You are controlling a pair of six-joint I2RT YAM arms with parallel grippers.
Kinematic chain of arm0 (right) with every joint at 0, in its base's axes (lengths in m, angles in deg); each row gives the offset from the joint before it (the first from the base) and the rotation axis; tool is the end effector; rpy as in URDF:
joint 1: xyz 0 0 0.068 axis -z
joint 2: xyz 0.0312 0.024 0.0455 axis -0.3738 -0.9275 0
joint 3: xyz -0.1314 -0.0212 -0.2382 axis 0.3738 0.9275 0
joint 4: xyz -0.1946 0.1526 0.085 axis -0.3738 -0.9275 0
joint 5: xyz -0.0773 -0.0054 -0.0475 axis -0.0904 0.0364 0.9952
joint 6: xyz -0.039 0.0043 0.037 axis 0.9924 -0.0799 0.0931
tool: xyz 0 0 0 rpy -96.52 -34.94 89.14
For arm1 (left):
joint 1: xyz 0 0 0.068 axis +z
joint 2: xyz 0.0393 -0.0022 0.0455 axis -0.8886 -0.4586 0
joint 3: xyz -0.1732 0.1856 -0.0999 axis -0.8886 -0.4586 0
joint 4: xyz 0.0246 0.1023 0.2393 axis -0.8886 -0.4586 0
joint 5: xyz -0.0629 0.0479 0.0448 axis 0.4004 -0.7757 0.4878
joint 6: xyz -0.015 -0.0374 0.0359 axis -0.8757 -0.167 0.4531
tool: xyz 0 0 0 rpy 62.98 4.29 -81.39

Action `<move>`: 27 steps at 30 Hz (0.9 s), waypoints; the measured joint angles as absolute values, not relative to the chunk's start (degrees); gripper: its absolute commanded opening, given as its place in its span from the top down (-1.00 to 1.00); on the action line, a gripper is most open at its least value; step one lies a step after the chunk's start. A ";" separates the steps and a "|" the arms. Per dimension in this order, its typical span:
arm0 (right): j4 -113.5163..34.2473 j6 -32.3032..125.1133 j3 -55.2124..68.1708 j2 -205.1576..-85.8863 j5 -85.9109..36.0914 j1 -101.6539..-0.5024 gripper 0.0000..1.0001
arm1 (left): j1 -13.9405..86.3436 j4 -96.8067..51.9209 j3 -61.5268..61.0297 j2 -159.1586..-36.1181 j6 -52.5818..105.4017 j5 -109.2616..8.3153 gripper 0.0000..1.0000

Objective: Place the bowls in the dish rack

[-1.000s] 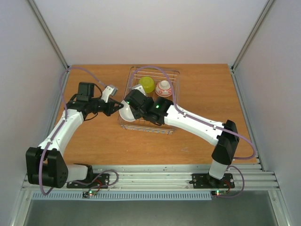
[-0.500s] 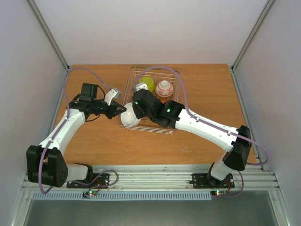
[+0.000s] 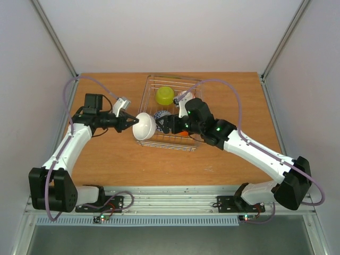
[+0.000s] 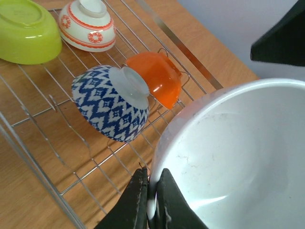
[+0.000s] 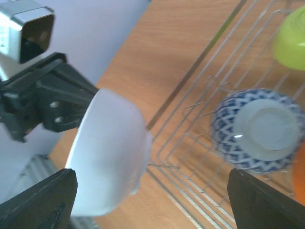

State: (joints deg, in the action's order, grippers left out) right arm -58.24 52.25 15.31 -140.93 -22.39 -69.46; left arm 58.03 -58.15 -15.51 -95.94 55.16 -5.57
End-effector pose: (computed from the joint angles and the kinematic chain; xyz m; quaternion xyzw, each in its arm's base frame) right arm 0.2042 0.2276 0.3353 -0.3607 0.7813 0.2436 0.4473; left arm 0.2553 -0.0495 0.2800 0.3082 0.7975 -0.3856 0.3469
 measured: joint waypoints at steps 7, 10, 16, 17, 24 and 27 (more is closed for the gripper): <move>-46.85 44.64 20.29 -142.09 -42.83 -67.86 -0.92 | 59.37 -57.78 -15.53 -95.66 54.98 -4.19 0.99; -41.78 41.71 21.51 -144.03 -48.21 -67.91 -0.97 | 59.48 -57.78 -15.53 -95.66 54.96 -3.78 0.99; -37.35 39.07 22.24 -146.15 -50.85 -67.60 -0.97 | 60.42 -57.89 -15.67 -95.66 55.03 -3.99 0.99; -37.37 39.07 22.24 -146.13 -50.70 -67.62 -0.97 | 60.42 -57.89 -15.67 -95.66 55.01 -3.99 0.99; -37.54 39.18 22.28 -146.11 -50.26 -67.71 -0.97 | 60.44 -57.82 -15.75 -95.66 55.01 -3.84 0.99; -37.61 39.18 22.30 -146.11 -50.15 -67.86 -0.98 | 60.44 -57.82 -15.80 -95.64 55.03 -3.86 0.99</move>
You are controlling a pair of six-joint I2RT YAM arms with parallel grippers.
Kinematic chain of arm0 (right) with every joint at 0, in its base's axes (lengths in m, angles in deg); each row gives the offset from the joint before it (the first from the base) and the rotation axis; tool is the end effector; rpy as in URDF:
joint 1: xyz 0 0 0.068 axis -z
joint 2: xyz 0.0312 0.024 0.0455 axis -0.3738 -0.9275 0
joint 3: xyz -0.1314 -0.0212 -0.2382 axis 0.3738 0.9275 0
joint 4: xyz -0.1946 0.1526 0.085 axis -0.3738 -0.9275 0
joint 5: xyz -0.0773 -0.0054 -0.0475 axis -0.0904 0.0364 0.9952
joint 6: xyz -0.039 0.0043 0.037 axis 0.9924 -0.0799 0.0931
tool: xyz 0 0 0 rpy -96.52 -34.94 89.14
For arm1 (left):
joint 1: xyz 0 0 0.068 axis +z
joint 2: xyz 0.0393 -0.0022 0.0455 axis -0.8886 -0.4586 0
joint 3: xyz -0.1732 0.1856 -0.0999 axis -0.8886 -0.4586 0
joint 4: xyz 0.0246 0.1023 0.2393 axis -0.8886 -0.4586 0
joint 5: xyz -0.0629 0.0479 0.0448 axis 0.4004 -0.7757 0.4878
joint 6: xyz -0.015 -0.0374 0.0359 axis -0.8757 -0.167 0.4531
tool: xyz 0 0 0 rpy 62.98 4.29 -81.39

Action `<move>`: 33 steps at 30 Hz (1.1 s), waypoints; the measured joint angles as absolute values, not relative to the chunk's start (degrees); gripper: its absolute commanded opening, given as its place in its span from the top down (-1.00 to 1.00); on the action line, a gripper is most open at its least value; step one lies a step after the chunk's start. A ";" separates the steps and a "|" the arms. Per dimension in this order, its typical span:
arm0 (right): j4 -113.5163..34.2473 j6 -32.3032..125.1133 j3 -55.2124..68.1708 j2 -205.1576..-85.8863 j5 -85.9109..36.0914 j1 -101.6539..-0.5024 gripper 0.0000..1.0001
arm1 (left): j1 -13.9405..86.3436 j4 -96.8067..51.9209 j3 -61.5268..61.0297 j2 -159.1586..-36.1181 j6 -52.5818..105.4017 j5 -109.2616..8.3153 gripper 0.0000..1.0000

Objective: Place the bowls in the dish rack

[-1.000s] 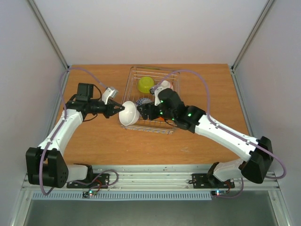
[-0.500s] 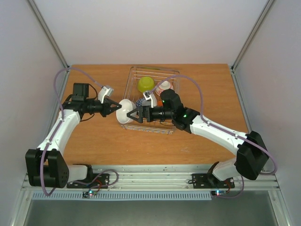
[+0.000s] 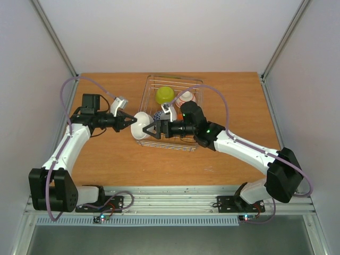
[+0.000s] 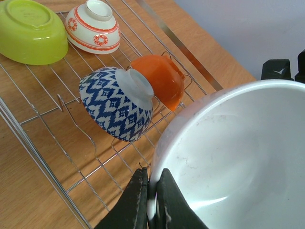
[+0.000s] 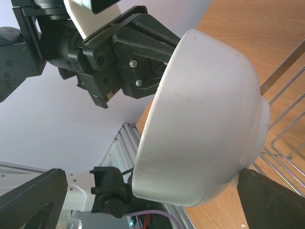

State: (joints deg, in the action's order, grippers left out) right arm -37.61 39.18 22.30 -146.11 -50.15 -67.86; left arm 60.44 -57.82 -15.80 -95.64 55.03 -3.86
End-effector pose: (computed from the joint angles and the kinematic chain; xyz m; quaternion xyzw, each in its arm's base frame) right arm 0.2149 0.2497 0.3029 -0.3715 0.7131 0.4747 0.3579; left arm 0.2557 -0.0393 0.2807 0.2950 0.7960 -0.3905 0.3563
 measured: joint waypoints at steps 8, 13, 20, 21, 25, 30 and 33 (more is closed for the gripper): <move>-39.77 40.23 22.56 -146.00 -48.36 -68.87 -0.97 | 60.44 -57.74 -15.88 -95.44 54.98 -3.34 0.99; -42.35 40.88 22.87 -146.00 -47.33 -69.63 -0.98 | 60.44 -57.74 -15.88 -95.27 54.96 -2.53 0.99; -42.92 42.06 22.89 -146.37 -46.31 -70.03 -0.94 | 60.44 -57.95 -15.88 -94.90 55.18 0.40 0.99; -42.85 42.13 22.89 -146.59 -46.33 -70.03 -0.90 | 60.44 -58.00 -15.88 -94.90 55.33 0.55 0.99; -41.96 42.35 22.30 -147.66 -46.33 -70.07 -0.78 | 60.57 -58.26 -15.88 -94.92 56.16 0.73 0.99; -41.87 42.72 20.84 -148.40 -46.22 -70.24 -0.61 | 60.59 -58.28 -15.88 -94.92 56.40 1.19 0.99; -42.02 43.02 19.92 -148.60 -45.87 -70.27 -0.31 | 60.59 -58.26 -15.88 -94.92 56.43 1.47 0.99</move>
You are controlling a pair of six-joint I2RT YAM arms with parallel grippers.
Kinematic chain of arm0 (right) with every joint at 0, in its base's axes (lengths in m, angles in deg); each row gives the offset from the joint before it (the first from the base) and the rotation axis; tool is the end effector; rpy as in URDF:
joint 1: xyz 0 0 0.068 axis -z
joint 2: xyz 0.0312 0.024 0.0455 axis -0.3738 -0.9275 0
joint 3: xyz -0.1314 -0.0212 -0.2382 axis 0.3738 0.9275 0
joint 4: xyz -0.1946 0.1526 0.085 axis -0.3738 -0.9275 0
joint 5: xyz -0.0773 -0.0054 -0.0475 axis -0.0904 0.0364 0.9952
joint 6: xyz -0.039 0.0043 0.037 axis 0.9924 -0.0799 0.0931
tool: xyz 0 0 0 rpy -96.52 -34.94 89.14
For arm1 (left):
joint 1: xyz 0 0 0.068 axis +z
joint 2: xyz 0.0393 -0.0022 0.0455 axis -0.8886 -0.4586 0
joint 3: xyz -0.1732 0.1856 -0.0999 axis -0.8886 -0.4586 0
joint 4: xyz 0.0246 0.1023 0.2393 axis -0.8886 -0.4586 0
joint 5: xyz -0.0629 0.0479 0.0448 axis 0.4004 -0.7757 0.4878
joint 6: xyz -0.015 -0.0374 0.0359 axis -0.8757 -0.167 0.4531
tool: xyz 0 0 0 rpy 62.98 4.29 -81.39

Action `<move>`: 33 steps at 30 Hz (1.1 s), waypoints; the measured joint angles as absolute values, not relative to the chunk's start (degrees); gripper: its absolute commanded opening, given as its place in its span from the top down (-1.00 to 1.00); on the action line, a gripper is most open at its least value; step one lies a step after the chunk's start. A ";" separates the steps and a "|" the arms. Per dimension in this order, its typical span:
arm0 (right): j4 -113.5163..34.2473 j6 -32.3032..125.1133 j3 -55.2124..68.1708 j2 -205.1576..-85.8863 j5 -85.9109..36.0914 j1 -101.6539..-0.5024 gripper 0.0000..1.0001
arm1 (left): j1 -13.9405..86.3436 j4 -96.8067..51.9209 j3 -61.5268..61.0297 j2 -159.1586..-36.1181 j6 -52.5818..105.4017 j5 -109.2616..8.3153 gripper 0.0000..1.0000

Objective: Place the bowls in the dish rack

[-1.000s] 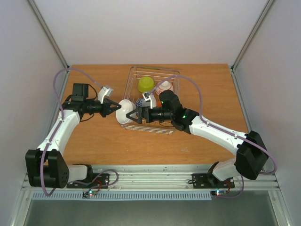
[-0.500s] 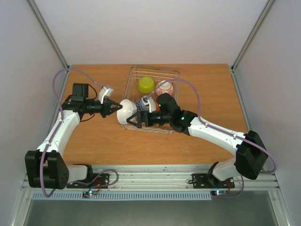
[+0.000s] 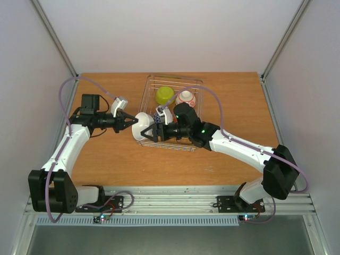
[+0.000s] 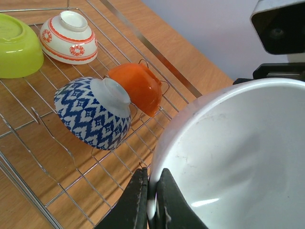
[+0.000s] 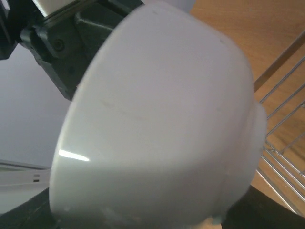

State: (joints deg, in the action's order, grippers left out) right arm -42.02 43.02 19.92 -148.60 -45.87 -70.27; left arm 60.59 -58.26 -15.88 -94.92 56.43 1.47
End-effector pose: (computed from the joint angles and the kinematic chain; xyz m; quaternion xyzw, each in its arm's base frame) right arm 0.2122 0.2640 0.2957 -0.3923 0.7289 0.4363 0.3527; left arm 0.2511 -0.0403 0.2849 0.3143 0.7689 -0.4242 0.3608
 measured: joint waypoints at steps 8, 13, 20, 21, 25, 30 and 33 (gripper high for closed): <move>-43.49 43.05 18.52 -148.89 -44.34 -70.44 0.97 | 60.85 -57.95 -15.86 -95.07 56.51 1.25 0.97; -48.30 45.97 15.18 -149.37 -41.32 -70.57 0.97 | 60.72 -57.08 -15.86 -95.07 55.53 -0.10 -0.14; -67.14 56.60 -3.38 -156.01 -22.02 -70.44 0.97 | 60.59 -52.34 -18.29 -92.36 50.77 -9.00 -0.38; -69.96 58.19 -6.64 -157.78 -18.61 -70.38 0.97 | 60.59 -51.79 -18.59 -91.70 50.17 -10.11 -0.39; -79.22 63.87 -18.79 -166.76 -6.83 -69.52 0.97 | 60.59 -50.31 -18.79 -90.66 48.95 -12.30 -0.41; -86.72 68.92 -25.76 -176.27 1.95 -67.51 0.97 | 60.59 -49.93 -18.81 -90.68 48.60 -13.11 -0.42; -89.65 71.50 -27.47 -180.27 6.00 -66.48 0.97 | 60.59 -49.93 -18.81 -90.68 48.45 -13.15 -0.42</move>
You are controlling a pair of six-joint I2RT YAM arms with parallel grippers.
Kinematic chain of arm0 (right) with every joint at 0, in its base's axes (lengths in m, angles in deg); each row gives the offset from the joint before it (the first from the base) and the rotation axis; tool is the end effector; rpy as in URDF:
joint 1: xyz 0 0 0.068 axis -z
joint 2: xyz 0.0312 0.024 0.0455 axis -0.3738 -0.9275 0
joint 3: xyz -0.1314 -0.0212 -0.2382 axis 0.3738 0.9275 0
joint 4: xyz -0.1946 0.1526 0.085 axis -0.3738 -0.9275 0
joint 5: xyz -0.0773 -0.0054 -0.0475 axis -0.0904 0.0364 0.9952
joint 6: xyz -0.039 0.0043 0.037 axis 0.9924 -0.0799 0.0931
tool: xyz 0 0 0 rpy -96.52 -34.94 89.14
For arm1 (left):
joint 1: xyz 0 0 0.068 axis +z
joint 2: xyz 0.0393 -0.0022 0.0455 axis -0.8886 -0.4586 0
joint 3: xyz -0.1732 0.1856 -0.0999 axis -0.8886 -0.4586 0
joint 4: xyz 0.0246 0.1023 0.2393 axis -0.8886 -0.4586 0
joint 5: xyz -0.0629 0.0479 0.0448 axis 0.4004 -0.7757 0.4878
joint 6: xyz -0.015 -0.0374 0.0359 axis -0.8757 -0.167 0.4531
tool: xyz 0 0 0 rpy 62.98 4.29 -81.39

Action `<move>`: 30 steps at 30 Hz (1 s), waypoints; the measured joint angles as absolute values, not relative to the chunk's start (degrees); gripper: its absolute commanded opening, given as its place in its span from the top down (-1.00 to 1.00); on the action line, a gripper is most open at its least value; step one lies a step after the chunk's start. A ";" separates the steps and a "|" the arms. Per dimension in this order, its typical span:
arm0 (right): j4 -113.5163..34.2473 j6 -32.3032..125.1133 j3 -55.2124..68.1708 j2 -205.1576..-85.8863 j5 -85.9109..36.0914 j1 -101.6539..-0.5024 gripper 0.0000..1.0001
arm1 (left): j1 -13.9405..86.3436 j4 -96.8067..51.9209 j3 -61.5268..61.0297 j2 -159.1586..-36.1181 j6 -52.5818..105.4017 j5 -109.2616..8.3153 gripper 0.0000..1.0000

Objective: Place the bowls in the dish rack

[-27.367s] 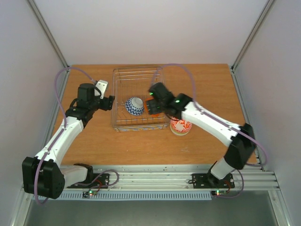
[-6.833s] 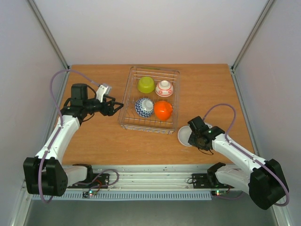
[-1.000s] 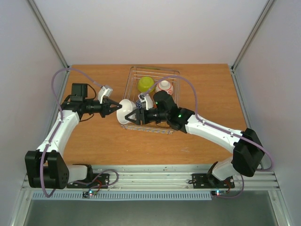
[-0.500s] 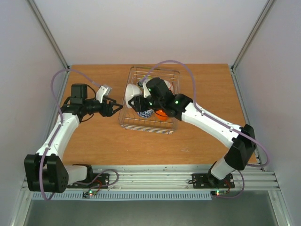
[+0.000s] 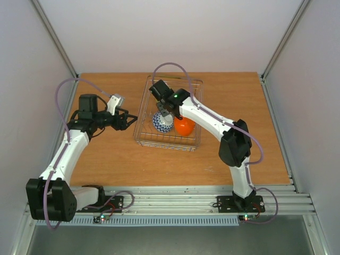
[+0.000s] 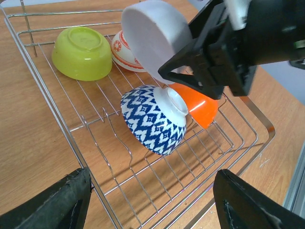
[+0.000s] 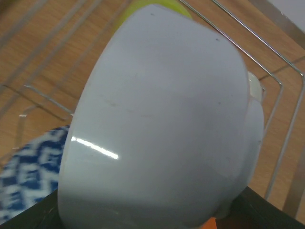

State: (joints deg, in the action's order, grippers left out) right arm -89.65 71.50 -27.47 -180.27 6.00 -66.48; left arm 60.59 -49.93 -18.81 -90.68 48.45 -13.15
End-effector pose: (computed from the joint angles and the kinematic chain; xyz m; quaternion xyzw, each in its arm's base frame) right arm 0.3260 0.3010 0.2948 -0.4401 0.8312 -0.1248 0.3159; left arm 0.2495 -0.0347 0.2904 0.2536 0.8134 -0.3223 0.4126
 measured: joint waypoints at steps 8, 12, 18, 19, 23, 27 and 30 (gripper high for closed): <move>-91.44 75.90 -29.76 -185.43 10.46 -64.39 0.97 | 60.59 -49.91 -18.81 -90.79 48.47 -13.11 -0.43; -91.73 77.58 -33.32 -188.84 11.09 -63.88 0.97 | 60.59 -49.89 -18.81 -90.87 48.45 -13.11 -0.43; -93.76 79.70 -40.78 -195.86 11.83 -63.18 0.97 | 60.59 -49.78 -18.81 -90.87 48.47 -13.13 -0.43; -93.89 79.92 -41.76 -196.84 11.99 -63.12 0.97 | 60.59 -49.76 -18.81 -90.87 48.47 -13.13 -0.43; -96.32 80.33 -45.94 -199.75 12.53 -62.09 0.97 | 60.59 -49.63 -18.81 -90.87 48.47 -13.13 -0.43; -99.20 80.38 -50.66 -202.94 11.88 -61.35 0.97 | 60.59 -49.56 -18.81 -90.87 48.47 -13.15 -0.43; -100.84 80.51 -55.62 -206.00 11.13 -60.89 0.97 | 60.59 -49.54 -18.81 -90.87 48.47 -13.20 -0.44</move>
